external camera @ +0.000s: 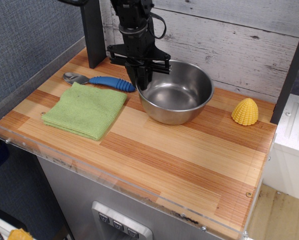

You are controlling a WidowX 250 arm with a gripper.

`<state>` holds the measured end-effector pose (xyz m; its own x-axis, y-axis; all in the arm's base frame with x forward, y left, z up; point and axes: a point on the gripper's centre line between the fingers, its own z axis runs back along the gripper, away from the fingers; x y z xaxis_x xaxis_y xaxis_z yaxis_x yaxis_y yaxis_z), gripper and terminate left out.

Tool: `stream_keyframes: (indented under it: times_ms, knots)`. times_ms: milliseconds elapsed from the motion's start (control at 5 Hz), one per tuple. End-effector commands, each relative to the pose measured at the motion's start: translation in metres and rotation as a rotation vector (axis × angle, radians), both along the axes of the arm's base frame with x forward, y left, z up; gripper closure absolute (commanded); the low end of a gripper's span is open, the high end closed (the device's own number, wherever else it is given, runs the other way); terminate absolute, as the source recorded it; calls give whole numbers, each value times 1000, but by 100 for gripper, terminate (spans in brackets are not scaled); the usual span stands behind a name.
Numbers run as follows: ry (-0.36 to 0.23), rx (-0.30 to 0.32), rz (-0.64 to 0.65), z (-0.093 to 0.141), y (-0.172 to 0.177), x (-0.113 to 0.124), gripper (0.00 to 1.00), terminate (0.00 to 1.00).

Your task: Move the pot to the left adjacent to towel and spoon

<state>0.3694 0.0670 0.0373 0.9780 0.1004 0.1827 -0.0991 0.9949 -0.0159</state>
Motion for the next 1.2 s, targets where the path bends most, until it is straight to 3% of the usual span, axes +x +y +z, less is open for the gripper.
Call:
stream_keyframes:
  times_ms: [0,200,800,1000]
  knots:
    - [-14,16,27,7,12,2,100,0]
    - [26,28,56,8,15,-3,0,0]
    - [4,53,70,23,14,-7,0,0]
    - [-19,33,68,35,14,-8,0,0]
